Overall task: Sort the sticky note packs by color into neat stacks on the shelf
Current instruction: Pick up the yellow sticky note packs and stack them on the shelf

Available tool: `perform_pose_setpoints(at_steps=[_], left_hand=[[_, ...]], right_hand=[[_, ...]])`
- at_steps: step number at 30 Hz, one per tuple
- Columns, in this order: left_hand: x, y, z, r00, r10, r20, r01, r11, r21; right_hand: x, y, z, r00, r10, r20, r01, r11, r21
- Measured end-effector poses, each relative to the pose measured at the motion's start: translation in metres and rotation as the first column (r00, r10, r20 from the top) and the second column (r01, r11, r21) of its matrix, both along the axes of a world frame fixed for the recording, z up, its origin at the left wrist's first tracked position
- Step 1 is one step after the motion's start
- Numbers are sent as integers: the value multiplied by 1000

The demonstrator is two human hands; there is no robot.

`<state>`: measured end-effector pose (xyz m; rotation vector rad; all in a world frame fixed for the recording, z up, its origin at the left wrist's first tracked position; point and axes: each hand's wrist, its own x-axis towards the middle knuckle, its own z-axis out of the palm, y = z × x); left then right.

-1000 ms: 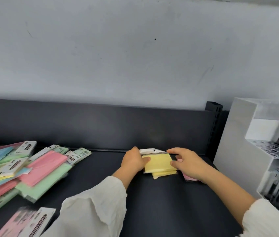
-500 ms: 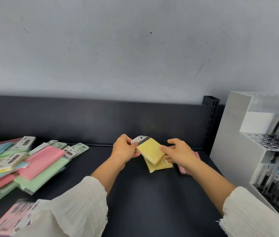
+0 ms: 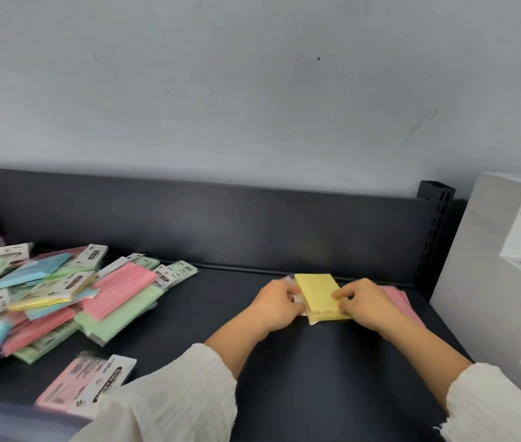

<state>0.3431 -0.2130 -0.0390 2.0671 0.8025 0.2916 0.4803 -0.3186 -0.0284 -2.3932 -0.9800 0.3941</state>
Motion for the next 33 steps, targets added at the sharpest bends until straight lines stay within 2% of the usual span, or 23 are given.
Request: perform_pose_setpoints(at_steps=[4,6,9,13,16,18,21,23,25,31,33], left_hand=[[-13,-3,18,982,-109,-154,137,973,188],[-27,-4,30,976,-101,-192,158,939,307],[-56,0,47,988,-39,-152,103,895,435],[-105,16,56,988,130,-81,-68,845,531],[-146,31,54,951,302,-69,-195,756,625],[-169,43,48,895,432,-113,-228,661,715],[-193,60,36,771,586,-247,-159,553,818],[-201,71,26,714,624,-318,-123,559,820],[-208,78,15,700,618,-357,-120,595,794],[-213,90,5,733,611,-300,-177,596,783],[-211,93,8,719,632,-290,-175,567,805]], right_hand=[[-7,3,10,973,46,224,-13,989,-146],[-16,9,14,961,96,259,-74,993,-90],[-42,19,24,941,231,248,-239,971,0],[-84,36,29,909,392,141,-404,912,67],[-109,59,27,885,461,61,-465,877,118],[-125,74,25,871,491,-6,-485,861,152],[-144,95,19,836,523,-164,-482,844,235],[-153,104,15,827,522,-208,-471,846,251],[-159,112,10,821,524,-226,-470,845,255],[-171,124,6,815,513,-270,-442,851,283],[-175,125,4,805,514,-297,-440,853,282]])
